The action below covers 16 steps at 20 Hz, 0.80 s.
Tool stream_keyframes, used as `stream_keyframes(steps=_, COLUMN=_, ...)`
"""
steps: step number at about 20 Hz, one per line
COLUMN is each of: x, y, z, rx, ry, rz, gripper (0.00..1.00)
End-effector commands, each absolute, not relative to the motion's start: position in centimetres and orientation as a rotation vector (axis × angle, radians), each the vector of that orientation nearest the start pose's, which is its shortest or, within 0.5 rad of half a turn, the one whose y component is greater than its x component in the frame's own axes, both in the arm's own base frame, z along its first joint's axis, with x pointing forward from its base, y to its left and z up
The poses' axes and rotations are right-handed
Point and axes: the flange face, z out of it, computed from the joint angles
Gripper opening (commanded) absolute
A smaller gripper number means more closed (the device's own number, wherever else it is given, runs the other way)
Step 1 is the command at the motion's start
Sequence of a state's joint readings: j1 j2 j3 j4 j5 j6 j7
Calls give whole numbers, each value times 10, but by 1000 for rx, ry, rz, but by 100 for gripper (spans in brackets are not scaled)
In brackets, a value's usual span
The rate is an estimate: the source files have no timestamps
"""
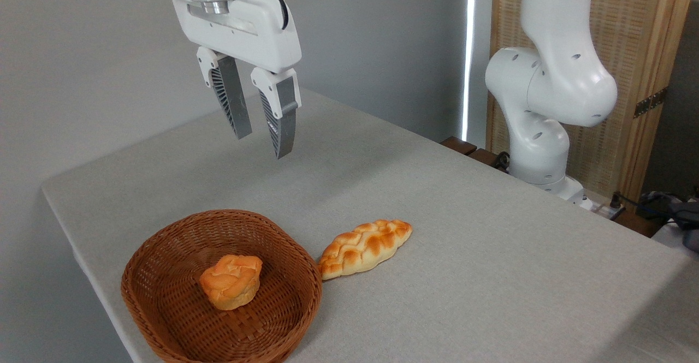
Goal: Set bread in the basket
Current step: 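Lower the open gripper down onto the braided bread roll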
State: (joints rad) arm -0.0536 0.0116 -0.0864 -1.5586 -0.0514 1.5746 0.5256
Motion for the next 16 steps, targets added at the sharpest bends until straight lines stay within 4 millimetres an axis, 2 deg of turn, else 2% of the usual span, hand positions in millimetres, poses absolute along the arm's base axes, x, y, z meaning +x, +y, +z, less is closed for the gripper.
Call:
stream_keyframes(steps=1, x=550, y=-85, z=623, rx=-3025, ry=1040, rz=-10, gripper=100)
stream_keyframes(steps=7, x=550, y=-85, z=622, rx=-3020, ry=1052, rz=-13, gripper=100)
stream_keyframes(steps=10, x=542, y=-82, z=613, rx=-3010, ry=1068, rz=-22, gripper=100)
stream_keyframes(steps=13, x=524, y=-75, z=597, rx=-2967, ry=1099, rz=-108, gripper=100)
stream_keyframes(steps=16, x=509, y=-52, z=570, rx=-2925, ry=1196, rz=-104, gripper=100)
